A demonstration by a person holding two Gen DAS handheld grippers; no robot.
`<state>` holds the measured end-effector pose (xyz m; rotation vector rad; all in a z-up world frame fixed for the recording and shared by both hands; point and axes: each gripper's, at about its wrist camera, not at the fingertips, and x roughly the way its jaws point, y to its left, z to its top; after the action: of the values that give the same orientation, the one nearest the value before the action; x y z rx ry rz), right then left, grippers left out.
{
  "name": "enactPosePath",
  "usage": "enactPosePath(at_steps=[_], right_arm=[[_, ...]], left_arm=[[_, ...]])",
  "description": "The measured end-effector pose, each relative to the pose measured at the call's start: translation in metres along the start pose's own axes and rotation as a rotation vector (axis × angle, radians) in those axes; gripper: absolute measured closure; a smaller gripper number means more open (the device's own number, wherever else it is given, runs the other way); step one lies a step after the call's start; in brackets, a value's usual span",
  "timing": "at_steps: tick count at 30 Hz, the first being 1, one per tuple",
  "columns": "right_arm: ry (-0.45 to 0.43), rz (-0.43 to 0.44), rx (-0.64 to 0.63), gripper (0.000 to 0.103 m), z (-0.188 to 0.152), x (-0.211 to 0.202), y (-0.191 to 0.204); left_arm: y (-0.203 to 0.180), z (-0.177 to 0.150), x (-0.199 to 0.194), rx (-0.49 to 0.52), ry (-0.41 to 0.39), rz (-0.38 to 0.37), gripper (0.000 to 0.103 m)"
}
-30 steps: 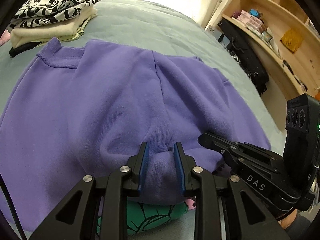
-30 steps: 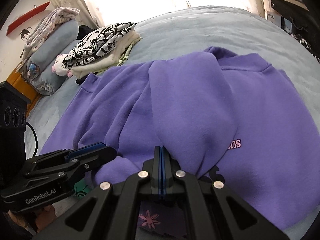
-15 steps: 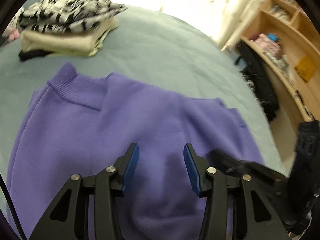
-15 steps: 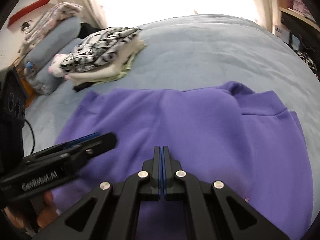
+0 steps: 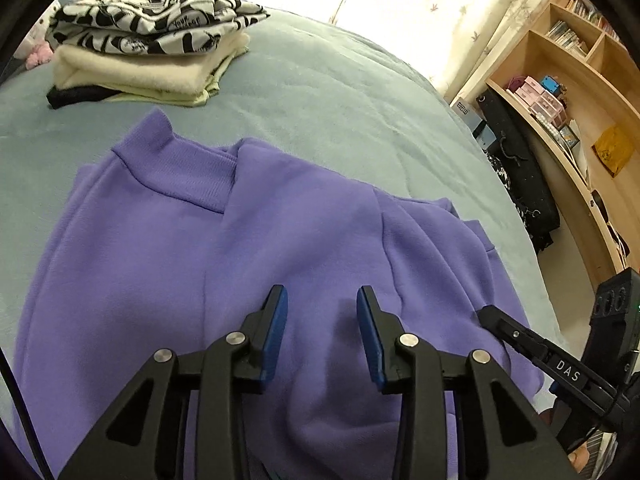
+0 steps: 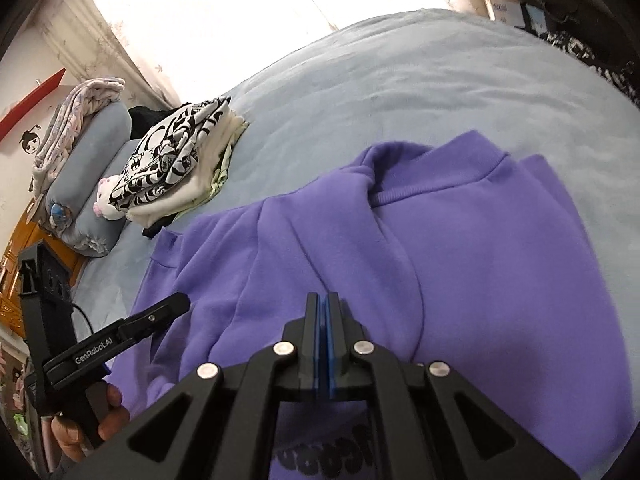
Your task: Fold large clothes
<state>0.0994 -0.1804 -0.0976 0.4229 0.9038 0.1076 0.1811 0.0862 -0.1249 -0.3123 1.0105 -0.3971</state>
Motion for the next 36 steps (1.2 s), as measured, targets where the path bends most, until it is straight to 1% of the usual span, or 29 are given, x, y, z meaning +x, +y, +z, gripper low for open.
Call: enactPosePath(at_steps=[5,10,14,15,18,24,27,30,33,36], right_arm=[[-0.030,0.013,0.017,0.101,-0.005,-0.023,0.007],[-0.046,0.014,0.002,0.101,-0.023,-0.052,0.018],[-0.041,0.013,-0.022,0.101,-0.038,-0.066,0.031],[-0.036,0.015,-0.024,0.100,-0.041,-0.068,0.033],[-0.024,0.023,-0.026,0.100,-0.052,-0.073,0.040],[-0.003,0.014,-0.071,0.100,-0.074,-0.076,0.060],[0.000,0.004,-0.099,0.100,-0.084,-0.076,0.070],[-0.006,-0.011,-0.121,0.100,-0.091,-0.077,0.079],[-0.023,-0.038,-0.151,0.100,-0.096,-0.077,0.089],[-0.042,-0.065,-0.181,0.100,-0.097,-0.077,0.097]], left_arm=[[-0.003,-0.010,-0.036,0.009,-0.021,0.001,0.067],[0.004,-0.035,-0.078,0.017,-0.032,0.046,0.065],[0.008,-0.057,-0.110,0.021,-0.044,0.077,0.058],[0.009,-0.062,-0.116,0.023,-0.047,0.082,0.058],[0.011,-0.076,-0.131,0.022,-0.057,0.099,0.058],[0.022,-0.100,-0.143,-0.002,-0.041,0.084,0.057],[0.029,-0.110,-0.142,-0.013,-0.017,0.064,0.057],[0.042,-0.121,-0.139,-0.056,0.012,0.004,0.057],[0.058,-0.128,-0.133,-0.122,0.032,-0.071,0.057],[0.076,-0.134,-0.128,-0.200,0.018,-0.139,0.057]])
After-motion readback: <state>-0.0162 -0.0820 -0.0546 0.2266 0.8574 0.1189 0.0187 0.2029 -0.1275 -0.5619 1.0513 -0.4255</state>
